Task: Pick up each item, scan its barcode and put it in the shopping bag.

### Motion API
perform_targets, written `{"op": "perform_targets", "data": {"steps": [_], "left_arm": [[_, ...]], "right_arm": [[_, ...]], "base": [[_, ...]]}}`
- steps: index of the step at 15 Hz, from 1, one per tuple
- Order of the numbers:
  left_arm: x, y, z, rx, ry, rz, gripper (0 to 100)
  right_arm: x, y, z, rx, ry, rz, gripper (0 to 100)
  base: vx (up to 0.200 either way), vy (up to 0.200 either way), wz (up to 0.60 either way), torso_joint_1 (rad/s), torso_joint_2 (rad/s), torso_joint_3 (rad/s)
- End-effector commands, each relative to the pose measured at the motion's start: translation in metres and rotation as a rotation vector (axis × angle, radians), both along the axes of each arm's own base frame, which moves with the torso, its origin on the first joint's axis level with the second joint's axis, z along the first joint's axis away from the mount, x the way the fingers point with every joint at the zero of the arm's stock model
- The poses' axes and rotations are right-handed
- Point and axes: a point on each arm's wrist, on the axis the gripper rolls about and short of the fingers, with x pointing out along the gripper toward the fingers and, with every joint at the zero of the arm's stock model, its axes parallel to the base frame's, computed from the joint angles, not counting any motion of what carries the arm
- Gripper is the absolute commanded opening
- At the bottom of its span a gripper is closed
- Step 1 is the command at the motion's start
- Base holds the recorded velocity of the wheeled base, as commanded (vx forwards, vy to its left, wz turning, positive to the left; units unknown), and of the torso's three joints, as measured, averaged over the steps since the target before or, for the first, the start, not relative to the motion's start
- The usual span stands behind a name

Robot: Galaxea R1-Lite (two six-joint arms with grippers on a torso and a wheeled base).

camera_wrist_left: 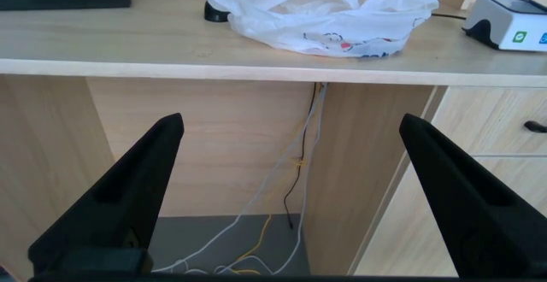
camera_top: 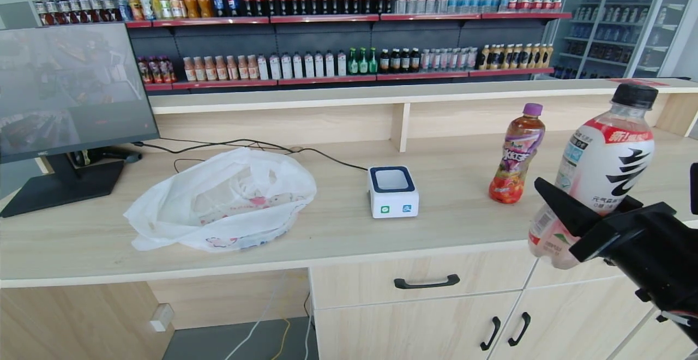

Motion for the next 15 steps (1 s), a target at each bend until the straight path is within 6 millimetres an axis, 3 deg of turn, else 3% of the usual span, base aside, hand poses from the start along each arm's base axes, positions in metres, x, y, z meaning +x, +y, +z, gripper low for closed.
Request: {"op": "perform_targets", "data": {"steps": [1, 3, 6, 8, 13, 15], "left_arm": [[0.0, 0.0, 0.0, 0.0, 0.0, 0.0, 100], [0.0, 0.0, 0.0, 0.0, 0.0, 0.0, 100], [0.0, 0.0, 0.0, 0.0, 0.0, 0.0, 100], [0.0, 0.0, 0.0, 0.0, 0.0, 0.0, 100], [0.0, 0.0, 0.0, 0.0, 0.0, 0.0, 100], [0.0, 0.0, 0.0, 0.0, 0.0, 0.0, 100]], "right_arm": [[-0.008, 0.007, 0.007, 0.024, -0.03, 0.065, 0], [-0.009, 0.028, 0.015, 0.032, -0.063, 0.226, 0], [-0.002, 0.044, 0.005, 0.0, -0.02, 0.333, 0], [0.001, 0.06, 0.003, 0.057, 0.031, 0.519, 0], [-0.004, 0.071, 0.006, 0.201, 0.191, 0.91, 0], [-0.004, 0.072, 0.007, 0.219, 0.208, 0.944, 0]], "base": [[0.0, 0.0, 0.0, 0.0, 0.0, 0.0], [0.0, 0.0, 0.0, 0.0, 0.0, 0.0], [0.0, 0.0, 0.0, 0.0, 0.0, 0.0], [0.0, 0.0, 0.0, 0.0, 0.0, 0.0], [0.0, 0.0, 0.0, 0.0, 0.0, 0.0], [0.0, 0.0, 0.0, 0.0, 0.0, 0.0]]}}
